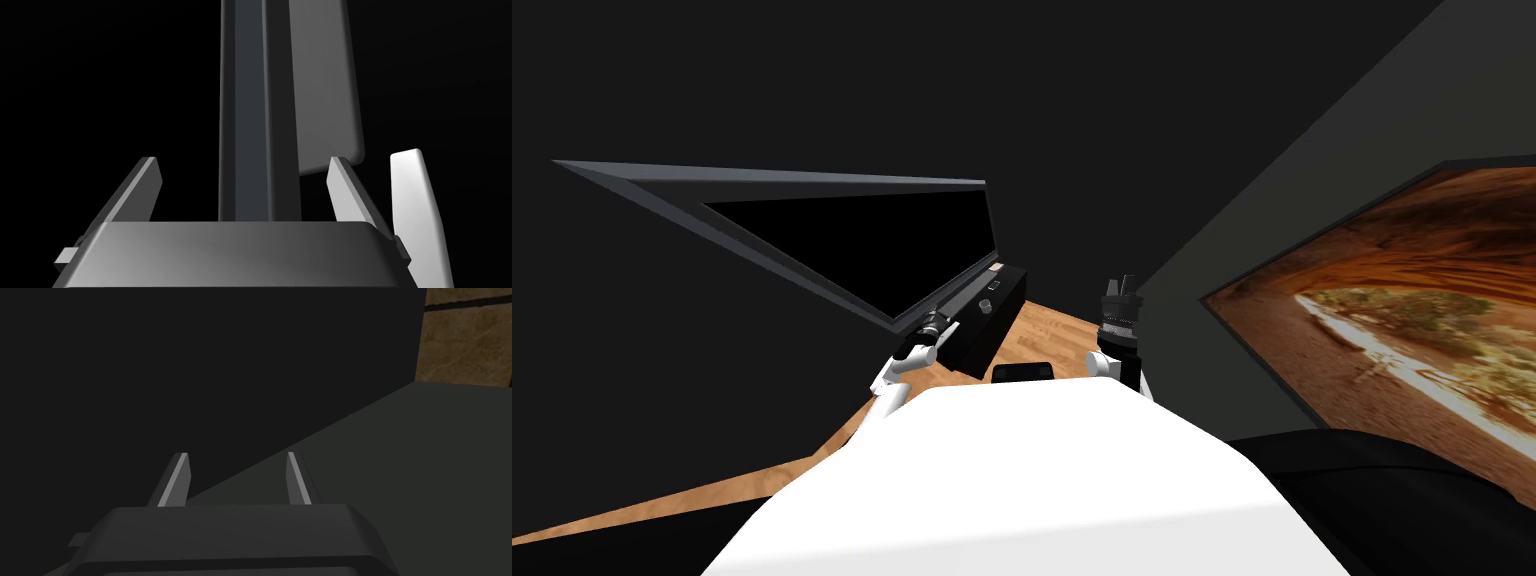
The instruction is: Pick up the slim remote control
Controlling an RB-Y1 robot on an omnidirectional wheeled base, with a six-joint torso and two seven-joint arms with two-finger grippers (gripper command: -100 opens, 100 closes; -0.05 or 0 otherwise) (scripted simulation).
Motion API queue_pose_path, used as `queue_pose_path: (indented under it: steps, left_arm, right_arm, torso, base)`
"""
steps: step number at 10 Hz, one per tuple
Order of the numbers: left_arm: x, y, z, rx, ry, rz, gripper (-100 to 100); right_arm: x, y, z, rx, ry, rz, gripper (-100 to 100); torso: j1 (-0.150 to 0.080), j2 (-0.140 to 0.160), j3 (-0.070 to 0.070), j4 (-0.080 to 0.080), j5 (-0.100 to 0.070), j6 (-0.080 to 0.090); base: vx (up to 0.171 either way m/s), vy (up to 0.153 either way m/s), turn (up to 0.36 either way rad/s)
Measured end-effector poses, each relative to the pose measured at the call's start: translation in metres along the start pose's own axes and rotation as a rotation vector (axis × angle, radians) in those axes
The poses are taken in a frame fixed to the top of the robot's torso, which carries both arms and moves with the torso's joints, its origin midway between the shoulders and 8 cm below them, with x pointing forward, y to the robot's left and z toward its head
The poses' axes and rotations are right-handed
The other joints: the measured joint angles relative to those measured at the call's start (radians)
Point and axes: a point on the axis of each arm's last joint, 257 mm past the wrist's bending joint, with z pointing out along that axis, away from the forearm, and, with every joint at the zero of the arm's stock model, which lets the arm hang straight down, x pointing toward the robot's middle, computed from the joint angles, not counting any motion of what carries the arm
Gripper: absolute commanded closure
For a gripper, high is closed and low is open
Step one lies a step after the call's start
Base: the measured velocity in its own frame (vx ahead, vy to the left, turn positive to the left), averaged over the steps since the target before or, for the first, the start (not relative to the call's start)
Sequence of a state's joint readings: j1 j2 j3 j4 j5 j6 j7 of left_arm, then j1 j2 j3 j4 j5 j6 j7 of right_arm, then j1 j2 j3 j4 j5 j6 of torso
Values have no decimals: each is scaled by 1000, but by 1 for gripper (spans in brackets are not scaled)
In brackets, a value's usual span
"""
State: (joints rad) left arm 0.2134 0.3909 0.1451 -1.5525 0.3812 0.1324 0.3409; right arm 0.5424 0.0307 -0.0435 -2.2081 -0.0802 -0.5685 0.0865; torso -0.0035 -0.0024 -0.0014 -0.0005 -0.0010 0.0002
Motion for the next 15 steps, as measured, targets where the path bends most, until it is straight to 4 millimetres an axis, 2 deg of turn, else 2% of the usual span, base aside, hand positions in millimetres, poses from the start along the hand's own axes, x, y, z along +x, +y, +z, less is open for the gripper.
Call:
queue_pose_path:
  steps: [2,4,7,12,13,14,15]
  left_arm:
    - [-23,20,2,-59,-50,-27,-100]
    - [-48,29,4,-111,-98,-55,-100]
    - [-85,54,3,-193,-175,-100,-100]
    - [-139,90,-4,-320,-308,-195,-100]
    - [-152,101,-9,-347,-336,-212,-100]
    - [-155,104,-12,-359,-348,-217,-100]
    - [-169,110,-18,-384,-380,-239,-100]
  right_arm:
    - [0,0,0,0,0,0,0]
    - [0,0,0,0,0,0,0]
    - [0,0,0,0,0,0,0]
    - [0,0,0,0,0,0,0]
    - [0,0,0,0,0,0,0]
    - [0,0,0,0,0,0,0]
    - [0,0,0,0,0,0,0]
  torso:
    - [1,-1,-1,0,0,0]
    - [2,0,0,0,0,0]
    - [3,1,0,0,1,-1]
    - [5,0,0,0,1,0]
    - [5,1,0,0,1,-1]
    - [4,2,1,0,1,-1]
    - [5,2,1,0,1,0]
  base:
    - [55,-34,-67]
    - [38,-18,-87]
    - [40,-14,-101]
    - [40,7,-95]
    - [13,7,35]
    - [26,14,-159]
    - [29,22,-80]
